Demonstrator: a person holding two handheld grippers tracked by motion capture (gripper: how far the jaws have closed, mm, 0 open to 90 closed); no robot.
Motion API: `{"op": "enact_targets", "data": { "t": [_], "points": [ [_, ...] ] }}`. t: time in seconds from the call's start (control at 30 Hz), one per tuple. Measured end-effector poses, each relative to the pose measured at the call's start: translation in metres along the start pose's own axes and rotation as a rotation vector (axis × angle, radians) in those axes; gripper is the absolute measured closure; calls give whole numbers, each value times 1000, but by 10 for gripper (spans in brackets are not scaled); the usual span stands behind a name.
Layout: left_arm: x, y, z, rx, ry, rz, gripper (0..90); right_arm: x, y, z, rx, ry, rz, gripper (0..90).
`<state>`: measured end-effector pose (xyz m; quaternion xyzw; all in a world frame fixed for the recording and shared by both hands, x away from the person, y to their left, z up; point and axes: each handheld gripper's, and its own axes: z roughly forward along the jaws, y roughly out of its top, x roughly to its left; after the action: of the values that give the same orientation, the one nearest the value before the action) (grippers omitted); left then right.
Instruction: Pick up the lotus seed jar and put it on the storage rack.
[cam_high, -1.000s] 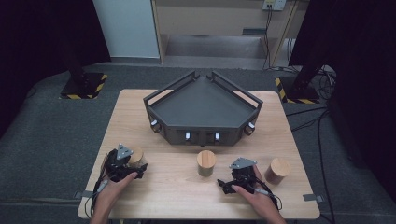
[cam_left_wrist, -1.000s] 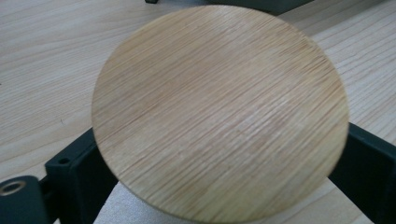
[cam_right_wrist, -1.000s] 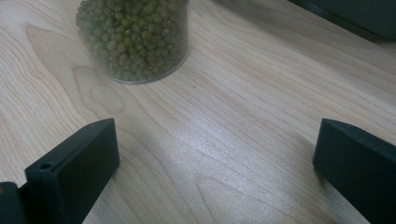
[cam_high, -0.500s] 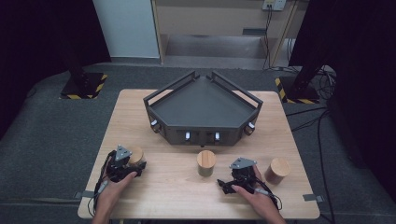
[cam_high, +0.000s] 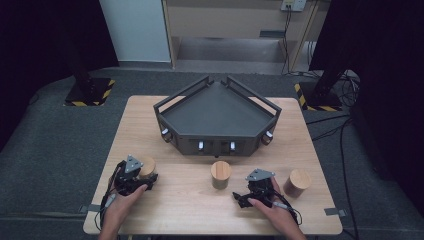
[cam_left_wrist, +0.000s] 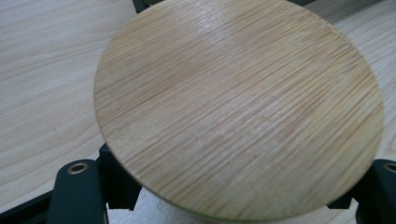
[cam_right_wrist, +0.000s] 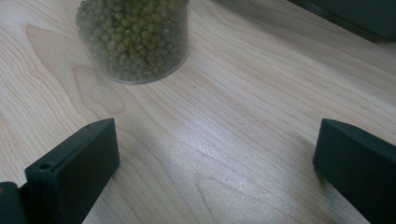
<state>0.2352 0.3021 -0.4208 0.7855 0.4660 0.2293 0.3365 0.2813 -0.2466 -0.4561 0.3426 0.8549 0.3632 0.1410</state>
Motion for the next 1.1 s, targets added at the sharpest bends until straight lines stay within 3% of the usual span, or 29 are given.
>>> {"op": "enact_targets", "data": {
  "t": [0.27, 1.1],
  "points": [
    [4, 5, -9, -11, -36, 22, 244, 0, 0, 0, 0, 0, 0, 7],
    [-2, 42, -27, 12, -73, 135, 244, 0, 0, 0, 0, 0, 0, 7]
  ]
}}
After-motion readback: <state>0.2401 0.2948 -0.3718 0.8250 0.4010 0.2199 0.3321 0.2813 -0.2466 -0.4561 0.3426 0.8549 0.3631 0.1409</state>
